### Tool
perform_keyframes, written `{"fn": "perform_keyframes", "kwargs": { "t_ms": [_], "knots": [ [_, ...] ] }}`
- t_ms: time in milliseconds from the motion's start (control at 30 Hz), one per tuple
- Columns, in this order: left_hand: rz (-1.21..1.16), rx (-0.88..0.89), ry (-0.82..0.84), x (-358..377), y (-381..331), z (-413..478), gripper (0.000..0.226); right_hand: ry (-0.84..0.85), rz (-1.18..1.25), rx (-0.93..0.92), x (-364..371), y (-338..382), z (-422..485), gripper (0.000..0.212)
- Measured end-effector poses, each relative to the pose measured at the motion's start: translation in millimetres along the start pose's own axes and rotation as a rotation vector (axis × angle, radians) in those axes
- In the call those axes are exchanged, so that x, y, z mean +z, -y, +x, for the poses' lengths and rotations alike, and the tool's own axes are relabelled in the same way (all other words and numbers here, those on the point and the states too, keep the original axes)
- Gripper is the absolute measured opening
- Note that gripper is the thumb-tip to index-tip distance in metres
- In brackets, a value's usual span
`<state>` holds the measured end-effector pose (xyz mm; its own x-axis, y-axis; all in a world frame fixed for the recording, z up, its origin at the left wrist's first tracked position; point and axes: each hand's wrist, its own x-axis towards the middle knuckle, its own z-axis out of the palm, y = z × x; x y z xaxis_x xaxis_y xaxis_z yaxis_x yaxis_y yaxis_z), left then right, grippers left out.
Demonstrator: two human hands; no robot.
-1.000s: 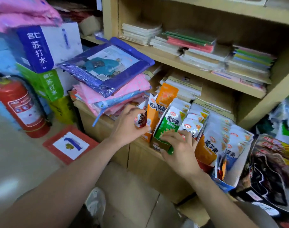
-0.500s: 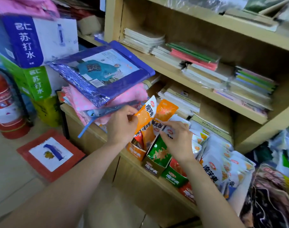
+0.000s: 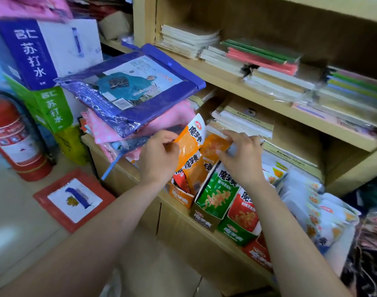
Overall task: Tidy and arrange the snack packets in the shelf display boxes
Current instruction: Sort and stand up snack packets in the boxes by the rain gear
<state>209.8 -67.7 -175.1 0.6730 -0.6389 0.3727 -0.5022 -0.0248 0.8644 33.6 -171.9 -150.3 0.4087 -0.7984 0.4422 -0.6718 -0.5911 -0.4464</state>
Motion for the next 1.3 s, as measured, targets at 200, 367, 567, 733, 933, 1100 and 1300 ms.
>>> {"fn": "perform_keyframes", "kwargs": {
  "t_ms": [200,367,567,733,933,1100,1300],
  "knots": [
    [0.022,-0.023,0.111,-1.2,4.6,1.5,0.024,-0.112,0.093,-0.058,-3.2,-3.4,-1.1,0.014],
    [0.044,0.005,0.159,-4.2,9.6,1.7,0.021,-0.265,0.177,-0.023,-28.0,0.1,-4.6,0.006],
    [-0.015,-0.022,0.032,-13.7,11.6,5.1,0.021,-0.300,0.222,0.028,-49.0,-9.5,-26.5,0.006],
    [-0.057,-0.015,-0.069,-21.9,5.0,1.1,0.011,-0.113,0.280,-0.083,-43.9,-17.2,-45.7,0.020],
    [-0.224,-0.083,0.055,-18.7,-13.8,-12.4,0.021,0.003,0.247,-0.163,-26.0,-5.7,-57.5,0.018],
    [-0.144,-0.199,0.106,-8.3,-14.2,-18.7,0.012,0.245,0.289,-0.118,-20.4,-5.4,-64.5,0.020],
    [-0.114,-0.240,0.252,0.3,-15.3,-26.7,0.021,0.321,0.712,0.266,-23.1,3.8,-66.7,0.027]
  ]
}}
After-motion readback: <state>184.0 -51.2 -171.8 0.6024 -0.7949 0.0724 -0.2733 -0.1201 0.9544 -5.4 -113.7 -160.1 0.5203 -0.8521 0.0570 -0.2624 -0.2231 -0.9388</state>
